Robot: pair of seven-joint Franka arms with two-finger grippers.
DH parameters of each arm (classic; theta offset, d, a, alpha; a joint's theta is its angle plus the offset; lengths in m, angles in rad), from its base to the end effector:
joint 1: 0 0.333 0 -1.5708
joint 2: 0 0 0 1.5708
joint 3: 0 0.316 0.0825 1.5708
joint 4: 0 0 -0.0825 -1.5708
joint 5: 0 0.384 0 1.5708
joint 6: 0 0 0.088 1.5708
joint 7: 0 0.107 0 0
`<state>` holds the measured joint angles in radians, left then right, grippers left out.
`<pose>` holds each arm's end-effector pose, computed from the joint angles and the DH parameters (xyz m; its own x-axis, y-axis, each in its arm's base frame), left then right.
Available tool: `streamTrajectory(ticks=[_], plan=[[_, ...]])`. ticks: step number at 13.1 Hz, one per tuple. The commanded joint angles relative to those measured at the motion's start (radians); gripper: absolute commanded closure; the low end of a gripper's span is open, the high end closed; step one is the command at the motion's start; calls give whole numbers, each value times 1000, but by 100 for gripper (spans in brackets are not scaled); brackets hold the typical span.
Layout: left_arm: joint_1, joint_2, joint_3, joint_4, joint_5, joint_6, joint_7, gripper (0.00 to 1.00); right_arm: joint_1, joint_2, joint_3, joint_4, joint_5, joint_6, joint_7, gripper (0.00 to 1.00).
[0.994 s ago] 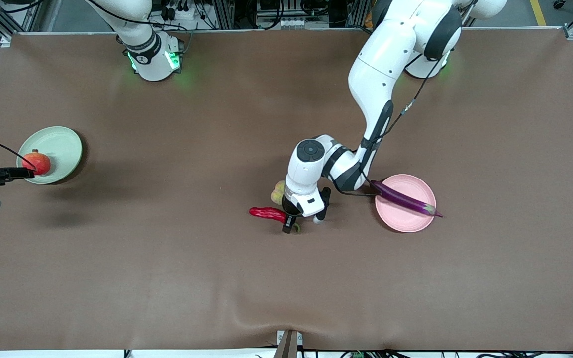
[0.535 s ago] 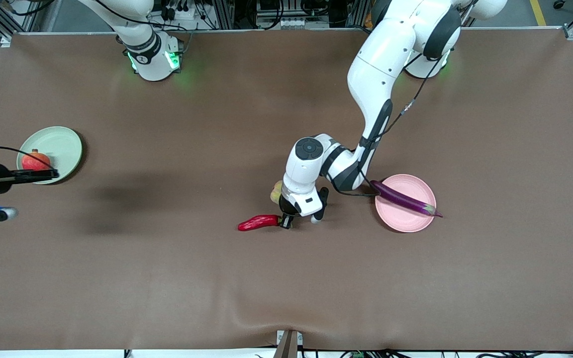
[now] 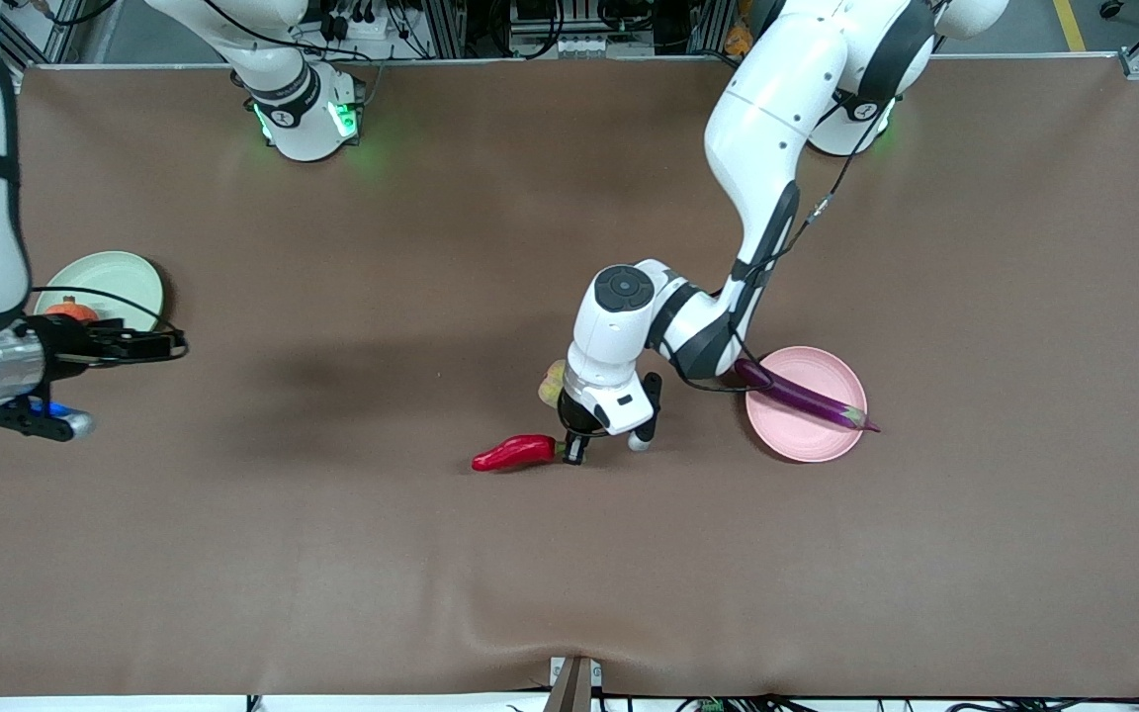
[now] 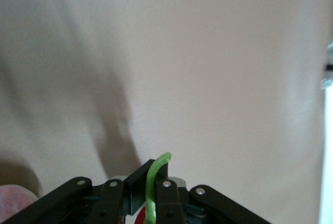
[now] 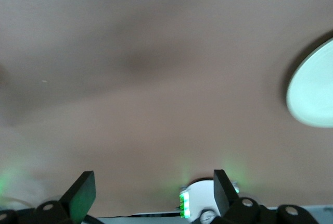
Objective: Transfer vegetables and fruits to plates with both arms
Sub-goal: 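Grasp and lift the chili with the left gripper while the right gripper withdraws, then place the chili on the pink plate while the right gripper grasps the peach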
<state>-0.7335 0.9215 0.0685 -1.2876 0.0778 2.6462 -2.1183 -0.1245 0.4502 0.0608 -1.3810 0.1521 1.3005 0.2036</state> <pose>0.6058 -0.4980 0.2370 0.2390 0.9639 -0.1178 0.8926 -0.1702 0.4175 0.6258 -0.0270 0.4280 0.8257 -0.2044 -0.5258 -0.2801 -0.9576 -0.0676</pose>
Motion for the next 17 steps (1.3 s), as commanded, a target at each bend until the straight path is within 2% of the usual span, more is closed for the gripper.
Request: streamTrajectory(ticks=[1, 3, 6, 9, 12, 13, 15, 17], plan=[[40, -94, -4, -21, 8, -89, -19, 100, 80, -22, -9, -12, 72, -17, 194, 0], [51, -145, -3, -30, 19, -197, -6, 100, 159, -21, -9, -29, 109, -1, 329, 0], [123, -226, -15, -77, 14, -296, 93, 100, 316, -16, -9, -85, 124, 127, 607, 0], [143, -350, -16, -227, 10, -345, 222, 100, 428, -8, -9, -153, 205, 320, 783, 0], [201, -447, -16, -381, 10, -359, 393, 100, 548, 31, -9, -141, 219, 524, 991, 0], [232, -466, -16, -406, 10, -386, 464, 100, 578, 51, -9, -141, 248, 593, 1035, 0], [296, -489, -21, -411, 7, -515, 611, 100, 646, 108, -9, -124, 270, 724, 1153, 0], [377, -519, -24, -411, -65, -636, 800, 100, 693, 183, -9, -93, 256, 817, 1237, 0]])
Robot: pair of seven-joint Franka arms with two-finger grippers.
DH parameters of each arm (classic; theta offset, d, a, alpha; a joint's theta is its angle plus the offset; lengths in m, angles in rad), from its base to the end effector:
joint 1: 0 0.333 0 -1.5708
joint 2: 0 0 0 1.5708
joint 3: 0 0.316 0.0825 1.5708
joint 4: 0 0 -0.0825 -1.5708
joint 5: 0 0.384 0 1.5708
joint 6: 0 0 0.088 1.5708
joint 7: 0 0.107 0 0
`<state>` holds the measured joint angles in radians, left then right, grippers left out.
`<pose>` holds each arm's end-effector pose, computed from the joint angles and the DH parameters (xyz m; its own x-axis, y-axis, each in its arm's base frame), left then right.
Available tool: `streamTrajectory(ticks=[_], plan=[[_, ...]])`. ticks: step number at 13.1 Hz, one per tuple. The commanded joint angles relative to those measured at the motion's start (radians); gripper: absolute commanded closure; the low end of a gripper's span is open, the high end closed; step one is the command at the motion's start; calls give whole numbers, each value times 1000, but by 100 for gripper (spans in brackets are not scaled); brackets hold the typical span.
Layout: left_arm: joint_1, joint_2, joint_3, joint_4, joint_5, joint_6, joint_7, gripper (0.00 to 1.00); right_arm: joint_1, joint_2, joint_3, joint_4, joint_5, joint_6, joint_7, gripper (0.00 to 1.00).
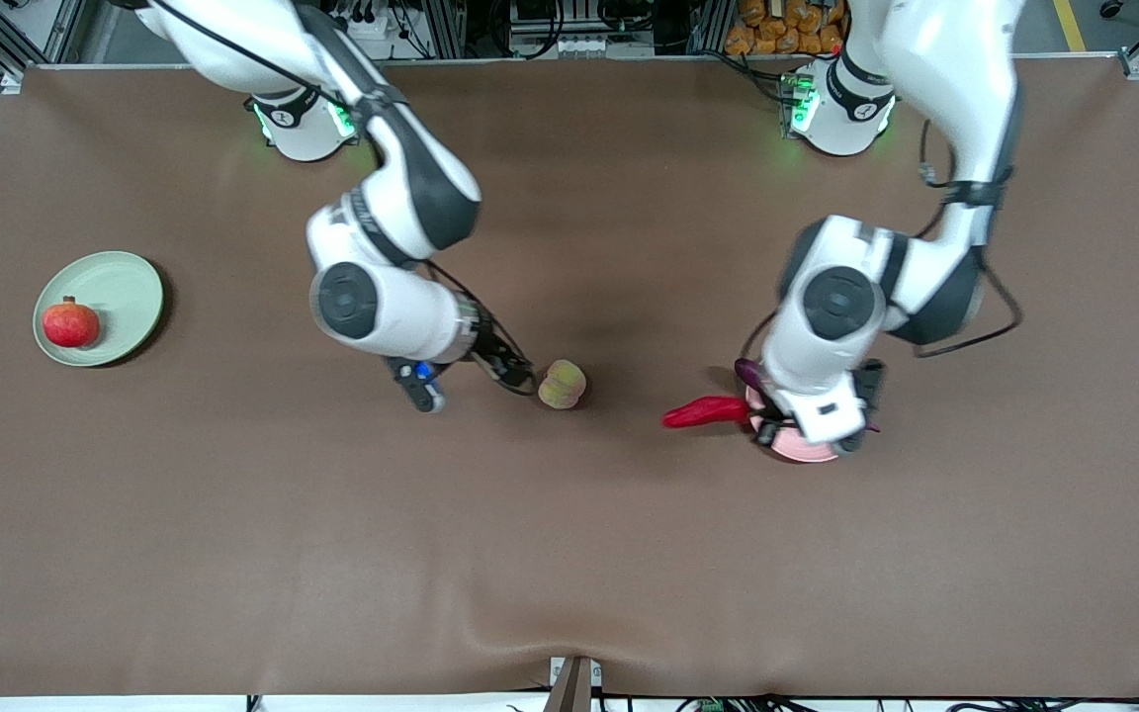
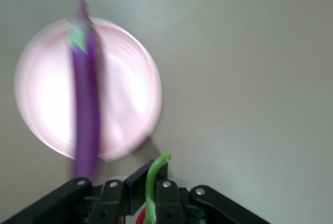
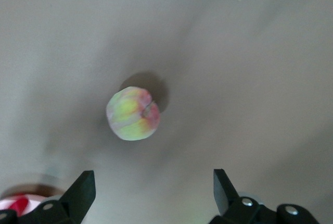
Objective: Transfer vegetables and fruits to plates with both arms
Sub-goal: 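Place the chili on the pink plate while the right gripper grasps the peach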
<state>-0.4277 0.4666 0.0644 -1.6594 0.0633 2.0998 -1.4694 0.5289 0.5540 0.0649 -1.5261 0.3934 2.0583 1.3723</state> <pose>0.6265 -0.2400 0.3373 0.4825 0.8723 0.0795 0.8759 -0.4813 -0.0354 0.5724 0.4026 0.3392 0.5212 -0.7688 -0.3705 -0.8310 -0.5560 -0.0151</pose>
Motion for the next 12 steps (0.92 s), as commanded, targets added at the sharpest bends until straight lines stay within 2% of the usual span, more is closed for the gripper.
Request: streamTrajectory(ticks=[1, 3, 6, 7, 8, 12], plan=[[104, -72, -18, -39, -81, -145, 243, 100, 61, 105, -14, 69, 13, 107, 74, 0], [164, -77, -18, -39, -92, -213, 369, 100, 82, 118, -20, 69, -5, 134, 74, 0], [217, -79, -17, -57, -92, -248, 496, 100, 111, 155, -20, 72, -94, 184, 74, 0], [239, -82, -15, -63, -92, -254, 541, 100, 124, 158, -20, 69, -149, 201, 76, 0], [251, -85, -15, -68, -92, -264, 569, 100, 128, 162, -20, 69, -191, 203, 77, 0], [271, -86, -15, -123, -92, -254, 624, 100, 154, 204, -20, 78, -258, 255, 116, 0]])
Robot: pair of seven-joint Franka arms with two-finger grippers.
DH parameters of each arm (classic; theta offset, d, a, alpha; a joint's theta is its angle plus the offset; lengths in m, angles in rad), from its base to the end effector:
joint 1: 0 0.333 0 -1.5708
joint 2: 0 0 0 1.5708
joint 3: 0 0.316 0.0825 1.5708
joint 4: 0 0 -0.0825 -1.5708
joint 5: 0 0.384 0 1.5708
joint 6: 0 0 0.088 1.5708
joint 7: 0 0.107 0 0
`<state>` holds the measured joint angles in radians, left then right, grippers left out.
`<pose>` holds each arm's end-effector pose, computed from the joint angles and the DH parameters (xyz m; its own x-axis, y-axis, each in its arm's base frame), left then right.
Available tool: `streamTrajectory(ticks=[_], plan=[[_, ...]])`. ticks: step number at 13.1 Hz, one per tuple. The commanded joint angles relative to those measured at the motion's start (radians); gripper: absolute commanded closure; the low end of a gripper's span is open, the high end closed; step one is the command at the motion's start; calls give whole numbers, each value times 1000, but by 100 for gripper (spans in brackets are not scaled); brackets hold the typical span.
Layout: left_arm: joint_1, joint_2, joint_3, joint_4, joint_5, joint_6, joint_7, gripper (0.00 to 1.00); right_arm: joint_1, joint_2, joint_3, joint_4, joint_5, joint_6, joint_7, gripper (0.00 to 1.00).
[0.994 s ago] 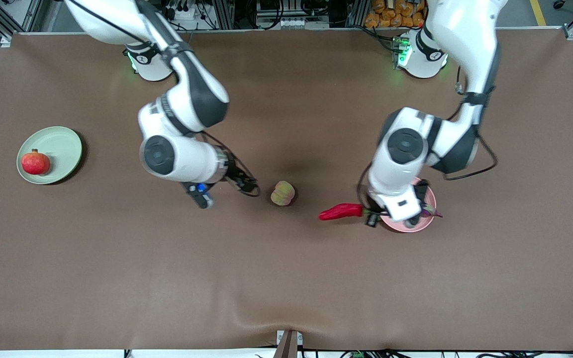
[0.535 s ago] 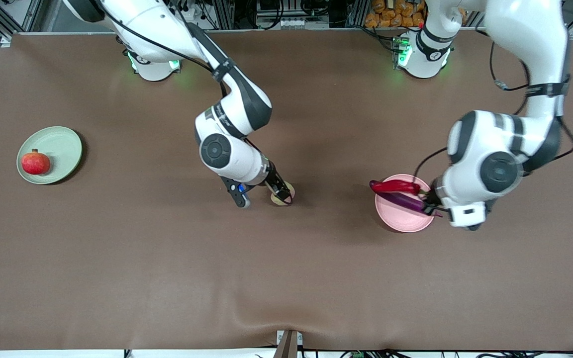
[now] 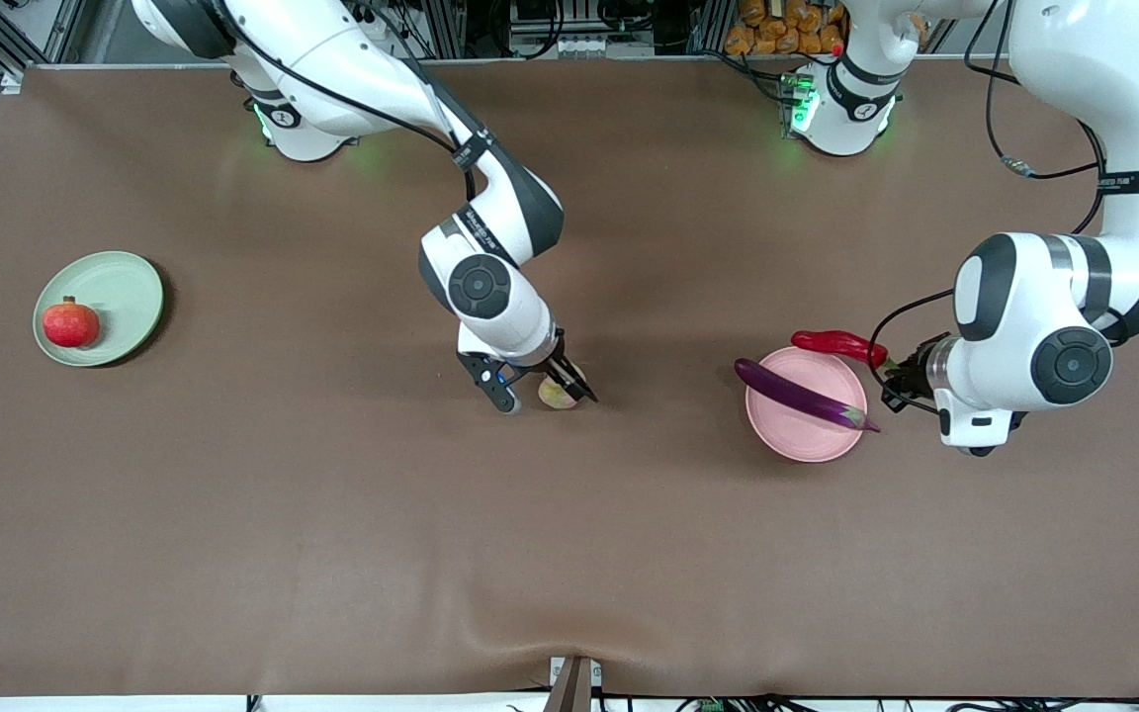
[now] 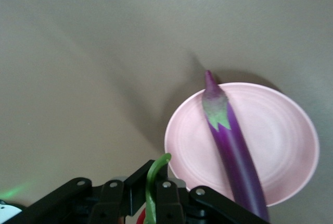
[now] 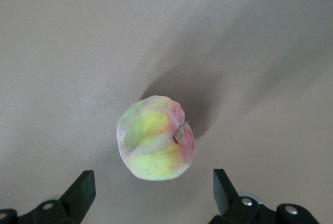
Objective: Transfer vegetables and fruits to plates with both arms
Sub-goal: 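Place the chili on the pink plate while the right gripper grasps the peach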
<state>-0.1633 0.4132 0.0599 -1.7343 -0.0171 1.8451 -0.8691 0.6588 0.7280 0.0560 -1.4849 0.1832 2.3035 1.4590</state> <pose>0.6177 -0.0683 0.3211 0.6891 0.7008 -0.1843 0.6620 -0.7123 -0.2331 0.5509 0.4735 0.2525 0.6366 -0.7516 -0.1727 -0.7704 -0.6300 -0.0976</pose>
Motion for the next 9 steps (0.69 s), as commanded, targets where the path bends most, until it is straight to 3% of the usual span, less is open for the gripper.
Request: streamTrajectory(ticks=[1, 5, 8, 9], plan=[[7, -31, -11, -62, -12, 11, 24, 100, 28, 42, -12, 38, -65, 11, 30, 0], [34, -27, -14, -146, -14, 124, 22, 100, 50, 70, -13, 35, -123, 57, 43, 0], [62, 1, -12, -137, -56, 193, 21, 100, 56, 96, -13, 44, -137, 60, 57, 0], [65, 19, -12, -133, -75, 225, 19, 100, 56, 99, -13, 44, -154, 60, 52, 9]])
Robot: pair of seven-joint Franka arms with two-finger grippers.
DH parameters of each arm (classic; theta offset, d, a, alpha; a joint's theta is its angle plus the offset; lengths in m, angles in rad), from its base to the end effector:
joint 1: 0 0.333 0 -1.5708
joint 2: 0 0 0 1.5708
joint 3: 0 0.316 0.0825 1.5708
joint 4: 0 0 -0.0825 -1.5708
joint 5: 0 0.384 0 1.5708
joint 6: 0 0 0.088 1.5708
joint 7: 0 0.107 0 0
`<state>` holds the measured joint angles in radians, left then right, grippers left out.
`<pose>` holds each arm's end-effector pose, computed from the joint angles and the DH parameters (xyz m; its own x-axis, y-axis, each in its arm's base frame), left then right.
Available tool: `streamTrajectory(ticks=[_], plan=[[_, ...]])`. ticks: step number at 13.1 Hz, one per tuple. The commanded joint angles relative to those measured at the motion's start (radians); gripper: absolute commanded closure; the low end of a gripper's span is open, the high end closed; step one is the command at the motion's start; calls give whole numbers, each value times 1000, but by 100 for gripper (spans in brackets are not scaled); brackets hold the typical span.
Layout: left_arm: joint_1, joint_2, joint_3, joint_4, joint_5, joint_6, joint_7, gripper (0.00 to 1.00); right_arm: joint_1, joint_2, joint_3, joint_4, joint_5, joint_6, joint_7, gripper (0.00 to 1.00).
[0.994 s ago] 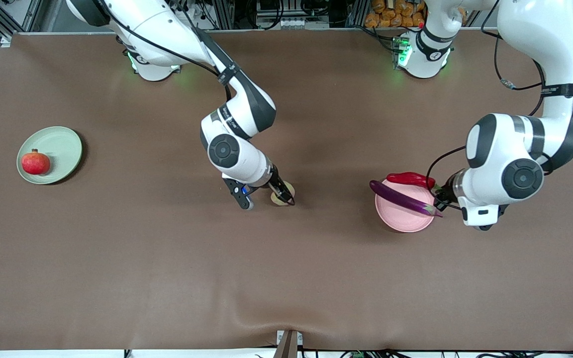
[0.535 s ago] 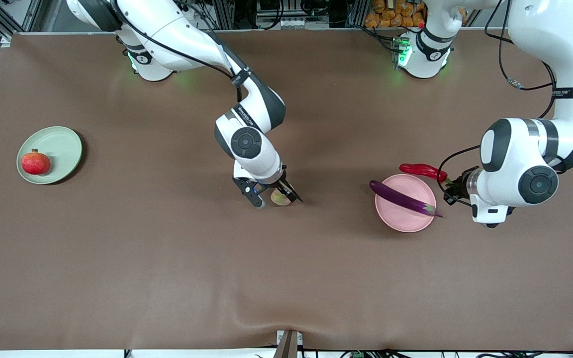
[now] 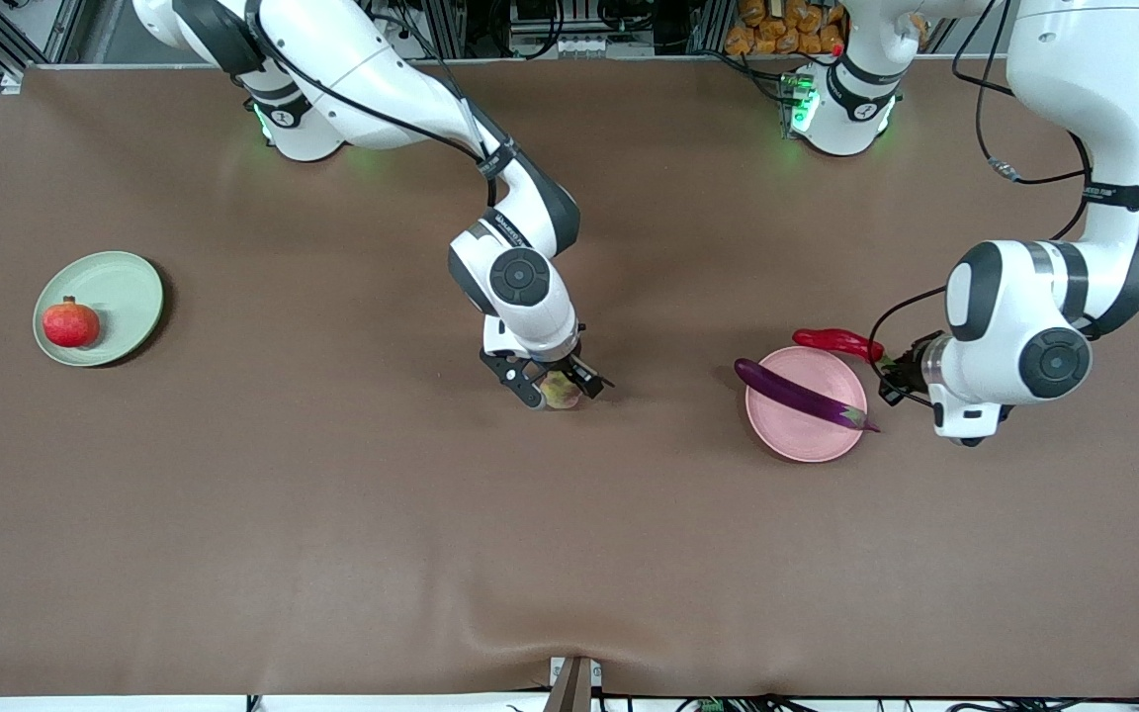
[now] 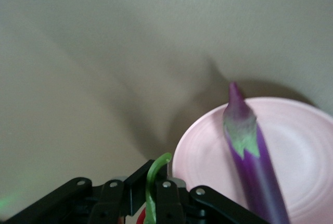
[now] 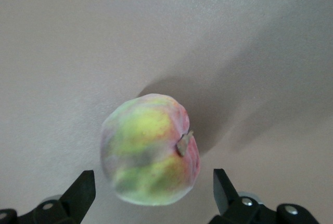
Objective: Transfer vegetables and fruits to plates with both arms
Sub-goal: 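Place the chili on the pink plate while the right gripper grasps the peach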
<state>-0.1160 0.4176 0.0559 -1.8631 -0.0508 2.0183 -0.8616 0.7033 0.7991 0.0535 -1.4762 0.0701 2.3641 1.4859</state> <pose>0.6045 -0.0409 0.2749 0.6528 0.7357 -0.1805 0.7119 -0.6772 -0.1860 0.5330 0.4948 0.2103 0.7008 -0.7084 -0.0840 -0.7133 -0.6945 -0.0935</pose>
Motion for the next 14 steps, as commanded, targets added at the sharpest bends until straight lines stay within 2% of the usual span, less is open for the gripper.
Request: streamTrajectory(ticks=[1, 2, 5, 6, 7, 9, 10, 12, 13, 14], plan=[[16, 32, -8, -5, -53, 84, 4, 100, 10, 28, -11, 34, -73, -2, 25, 19], [9, 49, -8, -5, -55, 106, -5, 100, 11, 29, -9, 34, -91, -2, 27, 32], [10, 67, -7, -5, -55, 128, -11, 100, 4, 28, -9, 34, -89, -3, 27, 96], [9, 75, -7, -4, -55, 138, -11, 100, 4, 22, -9, 37, -89, -9, 22, 100], [7, 84, -7, -5, -54, 152, -11, 100, -5, 5, -8, 37, -84, -31, 17, 100], [3, 89, -7, -5, -52, 157, -13, 100, -71, -68, 2, 51, -72, -257, -39, 100], [4, 92, -5, -5, -53, 158, -13, 100, -114, -105, 18, 69, -58, -375, -127, 100], [3, 93, -5, -5, -50, 157, -13, 100, -188, -180, 19, 59, 17, -500, -226, 100], [1, 93, -7, -5, -50, 157, -13, 79, -223, -208, 19, 56, 28, -561, -280, 100], [1, 93, -5, -4, -49, 157, -13, 32, -254, -237, 20, 54, 28, -624, -359, 100]])
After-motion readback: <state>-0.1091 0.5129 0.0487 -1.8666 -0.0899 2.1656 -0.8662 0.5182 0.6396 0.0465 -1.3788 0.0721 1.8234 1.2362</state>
